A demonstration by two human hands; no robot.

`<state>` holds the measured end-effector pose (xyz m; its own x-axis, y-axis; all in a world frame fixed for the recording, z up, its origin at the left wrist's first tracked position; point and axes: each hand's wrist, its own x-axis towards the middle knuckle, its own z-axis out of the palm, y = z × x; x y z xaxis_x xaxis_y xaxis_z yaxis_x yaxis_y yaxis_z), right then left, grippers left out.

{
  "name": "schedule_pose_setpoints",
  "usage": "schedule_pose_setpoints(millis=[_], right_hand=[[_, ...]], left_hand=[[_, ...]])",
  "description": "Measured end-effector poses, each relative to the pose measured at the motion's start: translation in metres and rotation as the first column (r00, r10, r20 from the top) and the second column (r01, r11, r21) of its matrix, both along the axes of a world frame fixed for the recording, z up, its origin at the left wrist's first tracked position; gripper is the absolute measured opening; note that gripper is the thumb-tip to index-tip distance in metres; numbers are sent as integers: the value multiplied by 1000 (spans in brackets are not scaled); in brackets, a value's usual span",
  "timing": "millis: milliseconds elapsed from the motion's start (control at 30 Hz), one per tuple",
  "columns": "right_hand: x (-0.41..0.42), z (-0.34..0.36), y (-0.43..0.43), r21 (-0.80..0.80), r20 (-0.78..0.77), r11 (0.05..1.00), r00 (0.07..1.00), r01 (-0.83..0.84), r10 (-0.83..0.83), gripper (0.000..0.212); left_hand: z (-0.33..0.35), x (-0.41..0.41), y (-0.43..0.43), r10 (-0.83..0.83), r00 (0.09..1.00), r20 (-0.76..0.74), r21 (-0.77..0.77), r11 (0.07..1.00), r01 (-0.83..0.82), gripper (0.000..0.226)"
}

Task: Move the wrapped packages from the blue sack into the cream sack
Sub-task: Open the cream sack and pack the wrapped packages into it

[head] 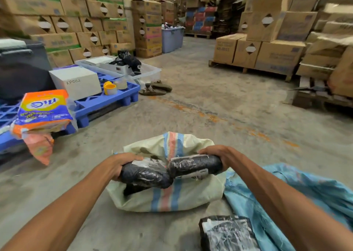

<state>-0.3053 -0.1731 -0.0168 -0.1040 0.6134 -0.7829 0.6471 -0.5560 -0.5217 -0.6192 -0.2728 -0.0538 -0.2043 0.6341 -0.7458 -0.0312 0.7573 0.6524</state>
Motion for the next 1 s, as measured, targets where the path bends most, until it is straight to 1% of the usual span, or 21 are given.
schedule_pose_setpoints(millis=[133, 167, 233, 267, 333, 400, 467, 500, 567, 633, 700, 767, 833, 933, 1000], right_hand=[[-17, -29, 34, -45, 2, 999, 1000, 17, -17, 30], [-21, -40, 43, -58, -7, 998, 1000, 14, -15, 32], [-24, -60, 62, -61, -15, 998, 1000, 25, -26, 44], [-26, -70, 71, -67, -25, 997, 999, 44, -45, 46], [-34, -83, 81, -46, -33, 994, 994, 99, -101, 42], [-37, -87, 81, -35, -32, 989, 989, 140, -141, 38], [-32, -88, 83, -40, -25, 992, 992, 122, -123, 32], [-28, -88, 85, -72, -16, 993, 996, 89, -90, 28], [-18, -84, 86, -148, 52, 987, 997, 62, -55, 25], [-14, -85, 85, -131, 94, 988, 993, 79, -67, 27], [-14, -89, 82, -70, 85, 992, 992, 103, -97, 30], [-14, -98, 82, 1, 39, 988, 987, 157, -157, 33], [-14, -106, 79, 43, -30, 977, 978, 210, -208, 35], [-17, -128, 73, 89, -167, 944, 939, 319, -302, 35], [-22, -138, 69, 171, -273, 903, 899, 395, -342, 31]], left_hand=[[-24, 0, 24, 13, 1000, -5, -1, 1000, -13, 32], [-31, -1, 29, 27, 1000, -1, 8, 1000, -27, 27], [-42, -4, 41, 61, 998, 3, 32, 998, -61, 19], [-49, -7, 46, 86, 996, 13, 47, 995, -86, 20], [-60, -12, 56, 118, 993, 24, 67, 991, -119, 28], [-67, -15, 63, 135, 989, 51, 96, 985, -140, 23], [-69, -18, 68, 130, 989, 75, 98, 986, -137, 18], [-69, -20, 69, 115, 989, 90, 83, 989, -122, 22], [-69, -27, 67, 55, 994, 98, 25, 998, -58, 40], [-73, -31, 65, -11, 995, 103, -46, 999, 16, 55], [-74, -31, 64, -22, 994, 109, -68, 997, 30, 56], [-75, -29, 66, 0, 992, 130, -40, 999, 5, 54], [-77, -23, 69, 57, 986, 154, 12, 998, -59, 49], [-85, -15, 71, 214, 954, 211, 98, 966, -238, 31], [-94, -13, 73, 315, 924, 217, 160, 922, -352, 36]])
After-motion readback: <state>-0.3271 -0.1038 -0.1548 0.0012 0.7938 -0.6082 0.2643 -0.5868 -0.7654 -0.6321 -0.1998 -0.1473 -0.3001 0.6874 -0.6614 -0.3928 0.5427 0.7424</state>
